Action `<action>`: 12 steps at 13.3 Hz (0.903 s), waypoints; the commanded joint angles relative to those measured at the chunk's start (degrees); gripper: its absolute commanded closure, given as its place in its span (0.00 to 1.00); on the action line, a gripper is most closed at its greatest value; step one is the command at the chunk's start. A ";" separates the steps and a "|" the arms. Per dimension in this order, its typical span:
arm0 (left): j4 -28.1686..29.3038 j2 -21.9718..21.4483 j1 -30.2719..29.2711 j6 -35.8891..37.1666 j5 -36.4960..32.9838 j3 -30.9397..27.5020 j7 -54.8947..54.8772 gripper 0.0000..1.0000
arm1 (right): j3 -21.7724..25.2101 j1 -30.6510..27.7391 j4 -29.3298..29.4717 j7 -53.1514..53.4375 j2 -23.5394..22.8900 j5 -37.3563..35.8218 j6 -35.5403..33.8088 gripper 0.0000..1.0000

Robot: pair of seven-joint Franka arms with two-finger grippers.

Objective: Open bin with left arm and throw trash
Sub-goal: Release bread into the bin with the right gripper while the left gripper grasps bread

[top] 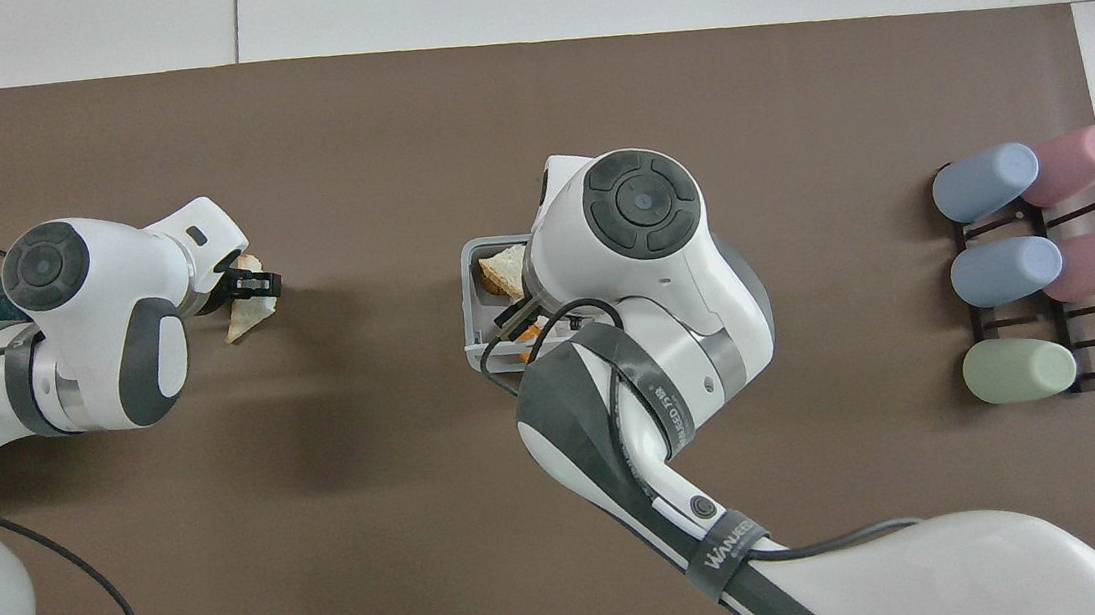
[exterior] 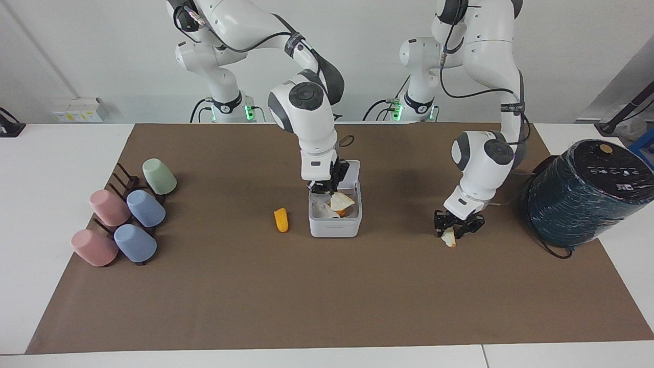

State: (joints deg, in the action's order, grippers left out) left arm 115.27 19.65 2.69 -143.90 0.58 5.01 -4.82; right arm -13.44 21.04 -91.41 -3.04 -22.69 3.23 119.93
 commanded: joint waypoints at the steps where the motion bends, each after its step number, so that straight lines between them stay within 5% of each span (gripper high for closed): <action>1: 1.55 -0.40 0.21 -0.42 -1.28 -0.27 -0.45 1.00 | -0.36 -0.29 0.18 -1.00 -0.52 -0.42 1.00 0.00; 7: -11.11 1.88 0.91 10.92 -0.67 0.17 0.69 1.00 | -0.18 -0.99 0.27 -0.21 0.01 -0.42 0.74 0.00; 12: -21.37 1.71 11.35 23.54 -0.32 0.17 16.74 1.00 | 0.17 -10.03 0.27 3.84 3.26 -0.24 0.57 0.00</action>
State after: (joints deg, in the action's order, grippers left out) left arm 99.60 20.28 9.93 -126.38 0.59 5.95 6.14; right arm -12.43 14.79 -90.29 0.27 -20.71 3.22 120.63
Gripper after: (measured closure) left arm 0.855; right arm 0.000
